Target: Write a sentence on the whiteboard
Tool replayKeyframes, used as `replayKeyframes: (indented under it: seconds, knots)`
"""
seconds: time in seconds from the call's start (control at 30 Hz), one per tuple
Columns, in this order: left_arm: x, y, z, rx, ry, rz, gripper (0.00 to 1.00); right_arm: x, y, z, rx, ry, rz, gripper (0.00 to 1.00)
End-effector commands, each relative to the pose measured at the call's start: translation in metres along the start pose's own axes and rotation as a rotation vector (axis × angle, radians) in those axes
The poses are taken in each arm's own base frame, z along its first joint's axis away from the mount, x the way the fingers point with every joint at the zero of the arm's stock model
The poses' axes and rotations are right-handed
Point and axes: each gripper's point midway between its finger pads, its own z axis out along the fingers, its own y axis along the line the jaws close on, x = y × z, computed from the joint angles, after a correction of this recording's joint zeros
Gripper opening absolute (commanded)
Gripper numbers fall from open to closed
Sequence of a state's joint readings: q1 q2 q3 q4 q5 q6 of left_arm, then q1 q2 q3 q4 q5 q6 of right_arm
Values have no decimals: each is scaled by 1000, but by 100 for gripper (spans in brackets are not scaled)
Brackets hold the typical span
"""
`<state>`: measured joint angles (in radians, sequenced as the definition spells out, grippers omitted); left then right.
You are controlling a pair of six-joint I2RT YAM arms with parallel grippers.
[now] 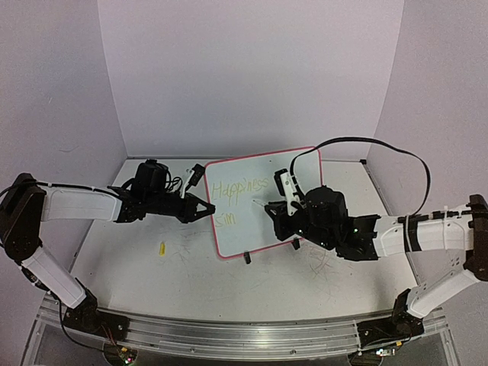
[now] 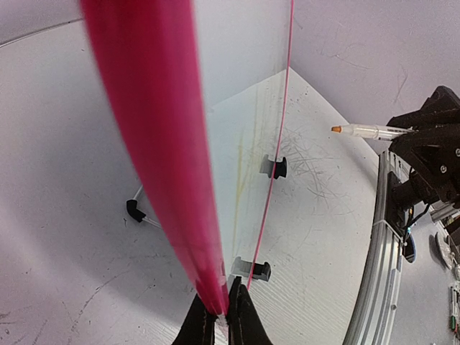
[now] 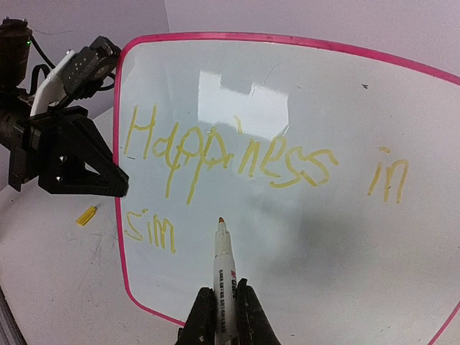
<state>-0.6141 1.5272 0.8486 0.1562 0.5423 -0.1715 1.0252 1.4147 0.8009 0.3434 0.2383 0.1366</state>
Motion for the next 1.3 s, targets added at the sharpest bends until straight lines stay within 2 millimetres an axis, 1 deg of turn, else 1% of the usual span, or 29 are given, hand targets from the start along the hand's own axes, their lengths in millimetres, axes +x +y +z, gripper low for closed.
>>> replayKeyframes:
  seconds: [0.0, 0.17, 0.33, 0.53, 0.63, 0.7, 0.77, 0.83, 1.0, 1.13, 1.27]
  knots:
    - [-7, 13, 1, -79, -2, 66, 0, -19, 4, -1, -19, -46, -27, 0]
    - [-8, 13, 1, -77, -5, 68, 0, -18, 22, 8, -106, -27, -34, 0]
    - [-9, 12, 0, -76, -9, 70, 0, -13, 32, 13, -150, -8, -5, 0]
    - [-10, 10, -1, -73, -10, 71, 0, -5, 35, 13, -165, 8, 8, 0]
    - [-10, 10, -1, -74, -10, 72, 0, -4, 33, 12, -155, 7, 10, 0]
    - [-9, 11, -1, -75, -10, 71, 0, -7, 26, 10, -115, -5, 15, 0]
    - [-9, 11, -1, -75, -9, 71, 0, -9, 12, 8, -45, -21, 32, 0]
    - [-9, 11, 0, -76, -8, 70, 0, -10, 7, 6, -21, -28, 41, 0]
    - [-9, 11, 0, -73, -8, 71, 0, -4, 18, 15, -63, -2, 17, 0]
    - [-8, 12, 1, -77, -5, 69, 0, 1, 21, 24, -66, 15, 7, 0]
    - [-8, 12, 0, -75, -6, 69, 0, 3, 32, 31, -114, 27, -1, 0]
